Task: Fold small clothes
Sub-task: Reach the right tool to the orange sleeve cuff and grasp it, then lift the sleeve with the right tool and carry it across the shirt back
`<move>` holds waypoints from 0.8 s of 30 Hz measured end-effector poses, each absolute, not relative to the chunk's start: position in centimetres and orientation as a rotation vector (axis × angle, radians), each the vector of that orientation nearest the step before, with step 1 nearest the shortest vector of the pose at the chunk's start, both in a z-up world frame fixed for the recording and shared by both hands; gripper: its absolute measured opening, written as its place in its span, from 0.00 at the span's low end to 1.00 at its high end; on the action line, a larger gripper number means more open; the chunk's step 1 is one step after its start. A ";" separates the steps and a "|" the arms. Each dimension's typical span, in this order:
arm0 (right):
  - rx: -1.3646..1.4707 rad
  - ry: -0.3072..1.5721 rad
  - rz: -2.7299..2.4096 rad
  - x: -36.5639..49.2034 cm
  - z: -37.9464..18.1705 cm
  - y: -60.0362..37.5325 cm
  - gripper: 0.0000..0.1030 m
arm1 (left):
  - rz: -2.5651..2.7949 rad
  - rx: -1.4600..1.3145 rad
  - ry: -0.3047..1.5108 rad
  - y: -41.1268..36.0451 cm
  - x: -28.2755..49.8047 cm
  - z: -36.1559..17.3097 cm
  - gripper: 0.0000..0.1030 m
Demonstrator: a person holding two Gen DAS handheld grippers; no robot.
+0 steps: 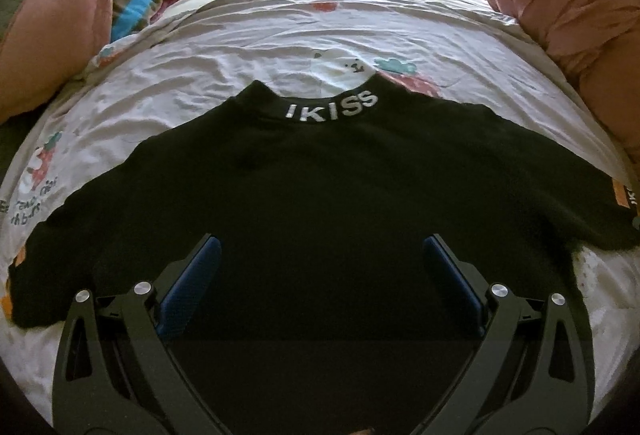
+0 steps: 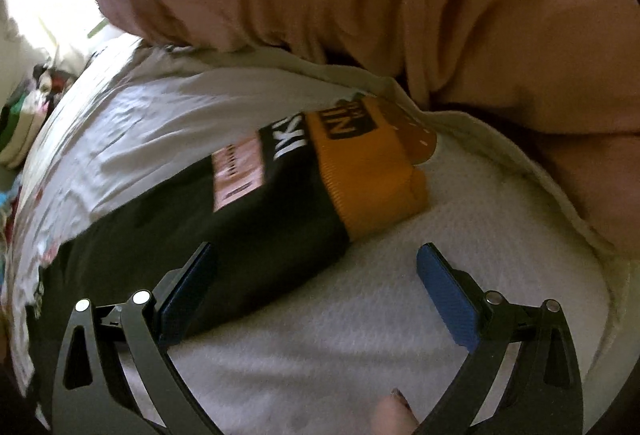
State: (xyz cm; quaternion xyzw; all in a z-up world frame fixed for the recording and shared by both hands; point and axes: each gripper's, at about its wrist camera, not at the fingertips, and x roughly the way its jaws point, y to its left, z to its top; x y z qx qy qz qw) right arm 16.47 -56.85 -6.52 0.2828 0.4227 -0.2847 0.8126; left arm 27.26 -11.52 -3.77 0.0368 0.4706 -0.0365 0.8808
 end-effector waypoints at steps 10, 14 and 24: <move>0.709 0.764 -0.479 18.3 -5.9 -58.2 0.14 | -0.048 0.014 0.966 -8.5 27.8 -3.2 0.92; 0.643 0.691 -0.371 19.2 -3.2 -55.7 0.13 | -0.047 -0.025 0.958 -7.4 27.8 -2.4 0.92; 0.451 0.618 -0.124 21.9 3.5 -45.8 0.12 | -0.031 -0.087 0.901 -4.3 26.9 1.0 0.92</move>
